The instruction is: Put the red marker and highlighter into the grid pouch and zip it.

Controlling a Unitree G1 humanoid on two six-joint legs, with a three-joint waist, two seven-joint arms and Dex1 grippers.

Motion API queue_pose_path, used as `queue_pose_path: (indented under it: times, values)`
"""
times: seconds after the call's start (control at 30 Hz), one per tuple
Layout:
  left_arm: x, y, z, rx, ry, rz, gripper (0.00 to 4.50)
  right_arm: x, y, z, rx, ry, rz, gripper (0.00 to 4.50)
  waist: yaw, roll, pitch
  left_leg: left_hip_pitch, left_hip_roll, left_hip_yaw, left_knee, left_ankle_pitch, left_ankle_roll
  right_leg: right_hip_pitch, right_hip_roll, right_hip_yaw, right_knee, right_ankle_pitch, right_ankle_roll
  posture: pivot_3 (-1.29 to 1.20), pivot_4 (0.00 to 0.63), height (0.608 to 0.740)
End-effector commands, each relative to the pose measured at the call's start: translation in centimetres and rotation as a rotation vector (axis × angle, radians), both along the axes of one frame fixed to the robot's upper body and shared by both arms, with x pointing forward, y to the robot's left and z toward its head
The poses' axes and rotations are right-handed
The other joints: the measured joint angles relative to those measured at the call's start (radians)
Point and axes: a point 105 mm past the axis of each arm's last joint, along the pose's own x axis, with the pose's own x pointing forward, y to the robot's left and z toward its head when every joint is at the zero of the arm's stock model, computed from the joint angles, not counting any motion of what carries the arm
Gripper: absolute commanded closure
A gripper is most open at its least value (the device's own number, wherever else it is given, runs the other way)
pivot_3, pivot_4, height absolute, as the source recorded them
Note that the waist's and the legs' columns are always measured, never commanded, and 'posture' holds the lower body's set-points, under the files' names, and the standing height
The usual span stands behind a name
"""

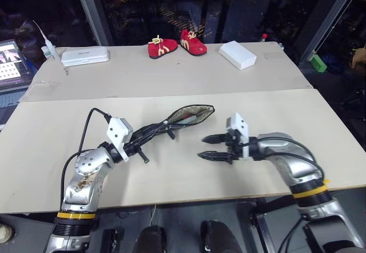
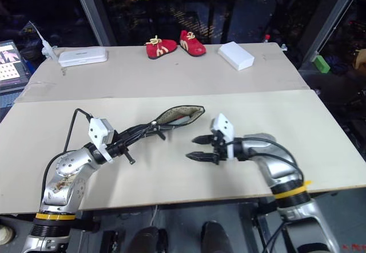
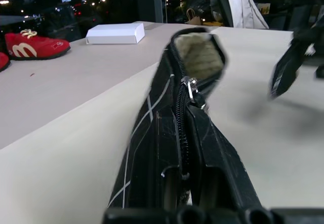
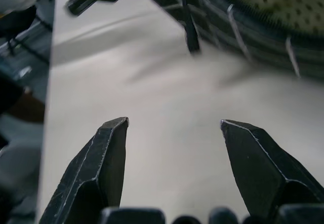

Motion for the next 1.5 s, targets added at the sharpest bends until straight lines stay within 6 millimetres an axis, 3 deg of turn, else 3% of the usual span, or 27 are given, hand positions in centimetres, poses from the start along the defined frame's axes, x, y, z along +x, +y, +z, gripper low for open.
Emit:
queue_pose_path:
  times: [0.03,0.27,0.4,0.5,0.73,0.9,1.1,1.4,1.5]
  values:
    - [0.1,-0.2,1.1,-0.01,-0.047,-0.014,4.5,0.7,3.1,1.1,0.043,-0.058,0.005,1.26,0.006,0.0,0.0,-0.001,0.0,0.0,0.0,0.0,0.0,0.0,0.0,-0.001,0.0,0.0,0.0,0.0,0.15,0.74]
    - [0.2,-0.6,1.1,-0.011,-0.043,-0.032,4.5,2.1,7.7,2.8,0.106,-0.088,0.006,1.26,0.012,0.0,0.0,-0.004,-0.001,0.002,0.0,0.0,0.0,-0.002,-0.001,-0.003,-0.001,0.0,0.0,0.0,0.15,0.74]
    - [0.2,-0.7,1.1,-0.013,-0.044,-0.037,4.5,2.6,8.5,3.6,0.129,-0.099,-0.002,1.26,0.009,0.0,0.0,-0.004,-0.001,0.002,0.0,0.0,0.0,-0.002,-0.001,-0.003,-0.001,0.0,0.0,0.0,0.15,0.74]
    - [0.2,-0.8,1.1,-0.014,-0.044,-0.039,4.5,2.9,8.2,3.6,0.127,-0.111,-0.019,2.0,0.008,0.0,0.0,-0.004,-0.001,0.002,0.0,0.0,0.0,-0.002,-0.001,-0.004,-0.001,0.0,0.0,0.0,0.15,0.74]
    - [0.1,-0.7,1.1,-0.015,-0.043,-0.035,4.5,2.7,7.5,3.3,0.11,-0.089,0.005,4.47,0.007,0.0,0.0,-0.004,-0.001,0.001,0.0,0.0,0.0,-0.002,-0.001,-0.004,-0.001,0.0,0.0,0.0,0.15,0.74]
    - [0.1,-0.8,1.1,-0.017,-0.045,-0.032,4.5,2.9,6.5,3.6,0.091,-0.097,0.006,4.47,0.007,0.0,0.0,-0.004,-0.001,0.001,0.0,0.0,0.0,-0.002,-0.001,-0.004,-0.001,0.0,0.0,0.0,0.15,0.74]
    - [-0.1,-0.7,1.0,-0.019,-0.046,-0.025,4.5,3.2,2.4,3.5,0.024,-0.148,-0.052,4.47,0.009,0.0,0.0,-0.004,-0.001,0.001,0.0,0.0,0.0,-0.002,-0.001,-0.004,-0.001,0.0,0.0,0.0,0.15,0.74]
    - [-0.3,-0.3,0.8,-0.018,-0.039,-0.01,4.5,7.3,-9.8,5.0,-0.14,-0.201,-0.374,4.47,0.005,0.0,0.0,-0.004,-0.001,0.002,0.0,0.0,0.0,-0.001,-0.001,-0.003,-0.002,0.0,0.0,0.0,0.15,0.74]
    - [-0.3,-0.3,0.8,-0.02,-0.038,-0.011,4.5,7.7,-10.6,5.7,-0.121,-0.204,-0.387,4.47,0.002,0.0,0.0,-0.004,-0.001,0.003,0.0,0.0,0.0,-0.001,-0.001,-0.003,-0.001,0.0,0.0,0.0,0.15,0.74]
